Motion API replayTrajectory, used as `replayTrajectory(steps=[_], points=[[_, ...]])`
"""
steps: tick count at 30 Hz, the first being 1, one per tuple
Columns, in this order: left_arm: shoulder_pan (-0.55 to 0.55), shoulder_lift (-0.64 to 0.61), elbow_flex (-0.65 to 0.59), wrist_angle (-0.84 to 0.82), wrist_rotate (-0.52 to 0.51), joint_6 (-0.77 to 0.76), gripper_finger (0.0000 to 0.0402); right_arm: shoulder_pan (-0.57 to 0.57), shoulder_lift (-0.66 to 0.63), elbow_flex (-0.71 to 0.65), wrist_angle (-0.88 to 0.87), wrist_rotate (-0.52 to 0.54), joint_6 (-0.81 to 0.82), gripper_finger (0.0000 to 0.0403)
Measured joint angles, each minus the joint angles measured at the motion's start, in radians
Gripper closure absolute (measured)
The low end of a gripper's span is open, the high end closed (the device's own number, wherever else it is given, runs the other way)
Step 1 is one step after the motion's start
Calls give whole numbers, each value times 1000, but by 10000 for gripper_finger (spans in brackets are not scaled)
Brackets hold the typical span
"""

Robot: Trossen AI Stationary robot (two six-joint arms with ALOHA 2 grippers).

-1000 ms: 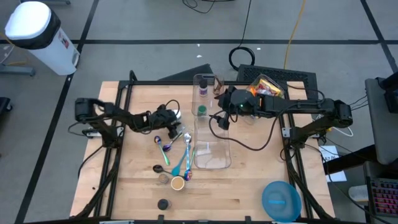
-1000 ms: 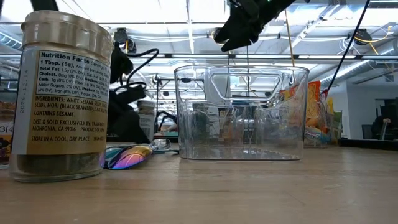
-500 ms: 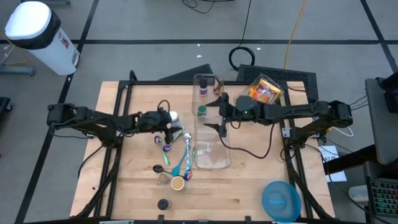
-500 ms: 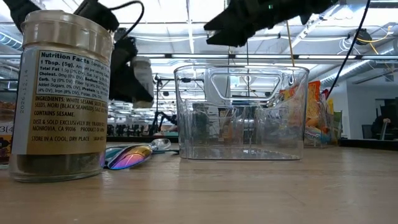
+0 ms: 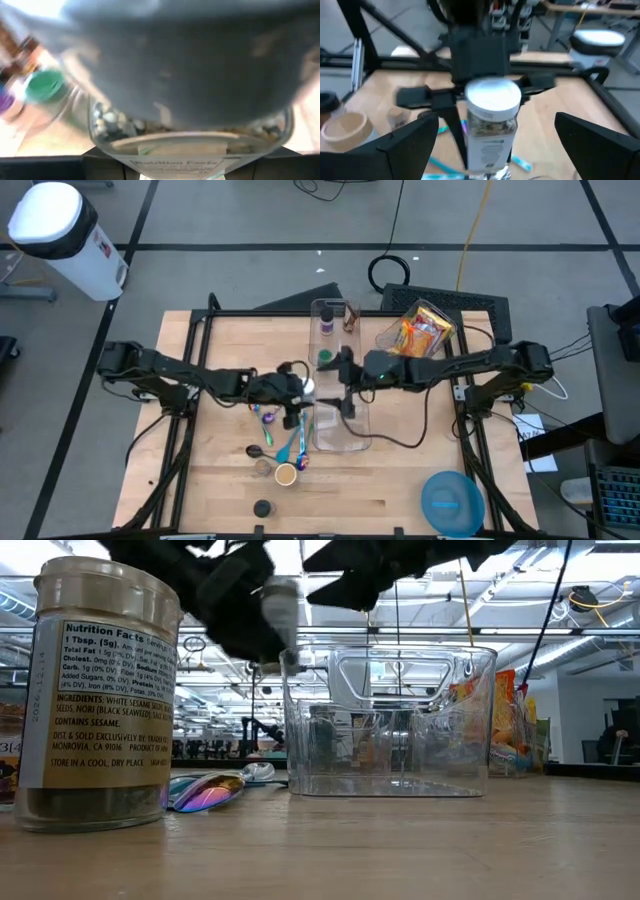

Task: Pick & Place Food Item
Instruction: Put the white spice bottle into the top left transparent bin

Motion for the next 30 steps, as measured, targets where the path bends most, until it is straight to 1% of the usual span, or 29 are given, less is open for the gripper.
replayTrajectory(steps=[3, 7, 11, 13, 15, 22, 23, 28, 29, 30], points=[[-24, 48, 44, -1, 0, 32, 202, 13, 39, 0, 30, 2, 11, 9], [-40, 94, 74, -5, 3, 43, 202, 21, 69, 1, 93, 0, 29, 10], [-40, 104, 77, -18, 1, 46, 202, 19, 69, 0, 75, 0, 48, 18], [-39, 104, 77, -27, -6, 45, 202, 19, 69, 0, 64, 1, 65, 36], [-39, 104, 77, -27, -8, 45, 202, 19, 69, 0, 61, 0, 79, 65], [-25, 104, 77, -29, -12, 31, 202, 20, 69, 0, 57, -7, 85, 199], [-24, 104, 77, -29, -12, 31, 202, 20, 69, 0, 53, -9, 85, 211], [-24, 104, 77, -32, -11, 13, 202, 18, 68, 0, 44, -52, 90, 212], [-24, 103, 77, -39, -6, 13, 199, 18, 63, 0, 35, -54, 90, 212], [-24, 96, 77, -57, -4, 17, 183, 18, 52, 0, 16, -61, 90, 212]])
